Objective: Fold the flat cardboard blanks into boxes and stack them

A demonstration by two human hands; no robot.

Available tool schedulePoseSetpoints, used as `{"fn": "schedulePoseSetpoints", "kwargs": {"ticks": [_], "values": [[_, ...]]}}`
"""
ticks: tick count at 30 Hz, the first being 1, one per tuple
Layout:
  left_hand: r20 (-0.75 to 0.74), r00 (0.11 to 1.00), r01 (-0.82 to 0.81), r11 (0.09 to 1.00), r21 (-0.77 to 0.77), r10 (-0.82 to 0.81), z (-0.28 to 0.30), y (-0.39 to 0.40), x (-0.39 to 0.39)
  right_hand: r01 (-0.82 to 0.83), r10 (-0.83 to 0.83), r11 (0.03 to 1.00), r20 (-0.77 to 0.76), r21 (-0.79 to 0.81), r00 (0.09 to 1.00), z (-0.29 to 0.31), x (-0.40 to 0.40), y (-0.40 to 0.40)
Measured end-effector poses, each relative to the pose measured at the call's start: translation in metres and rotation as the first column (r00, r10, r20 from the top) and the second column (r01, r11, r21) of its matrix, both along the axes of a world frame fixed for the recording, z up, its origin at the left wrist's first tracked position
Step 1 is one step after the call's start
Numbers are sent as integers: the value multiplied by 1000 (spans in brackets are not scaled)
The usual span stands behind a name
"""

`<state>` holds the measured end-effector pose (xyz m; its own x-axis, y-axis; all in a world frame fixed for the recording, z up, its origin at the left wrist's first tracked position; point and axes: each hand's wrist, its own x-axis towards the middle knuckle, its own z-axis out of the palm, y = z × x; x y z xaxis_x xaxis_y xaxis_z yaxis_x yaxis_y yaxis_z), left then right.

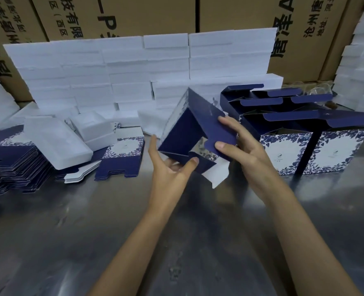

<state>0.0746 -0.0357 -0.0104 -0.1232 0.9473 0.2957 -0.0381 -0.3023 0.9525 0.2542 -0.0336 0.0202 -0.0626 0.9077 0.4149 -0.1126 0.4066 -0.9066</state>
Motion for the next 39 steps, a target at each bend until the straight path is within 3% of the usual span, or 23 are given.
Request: {"fn": "schedulePoseSetpoints", "kwargs": {"ticks": [4,10,12,15,18,20,23,31,34,39], "values": [[-95,995,0,980,-197,-19,-11,8,-2,125,-127,992,266,22,956,-6,2,3],[-292,955,-63,938,-340,-41,-12,12,-17,48,-49,999,445,14,894,-12,1,4],[-414,907,-88,927,-365,-77,-9,14,-24,56,-60,998,454,22,889,-14,1,4],[-636,767,-175,925,-336,-86,-7,18,-33,77,-88,996,491,42,866,-15,-1,5],[-494,870,-144,956,-255,0,-2,14,-29,104,-124,992,488,67,864,-16,-5,5],[-344,938,-76,994,-72,47,4,10,-25,126,-155,988,484,93,861,-15,-7,5],[-335,942,29,994,102,7,5,6,-21,173,-224,973,473,150,852,-13,-10,4],[-401,913,24,970,242,78,5,3,-21,242,-304,951,456,191,837,-12,-17,0],[-308,951,48,969,240,30,7,2,-19,256,-304,951,385,173,871,-15,-24,-1],[-231,969,-38,976,216,89,4,3,-12,310,-333,943,283,122,899,-18,-33,-1]]}}
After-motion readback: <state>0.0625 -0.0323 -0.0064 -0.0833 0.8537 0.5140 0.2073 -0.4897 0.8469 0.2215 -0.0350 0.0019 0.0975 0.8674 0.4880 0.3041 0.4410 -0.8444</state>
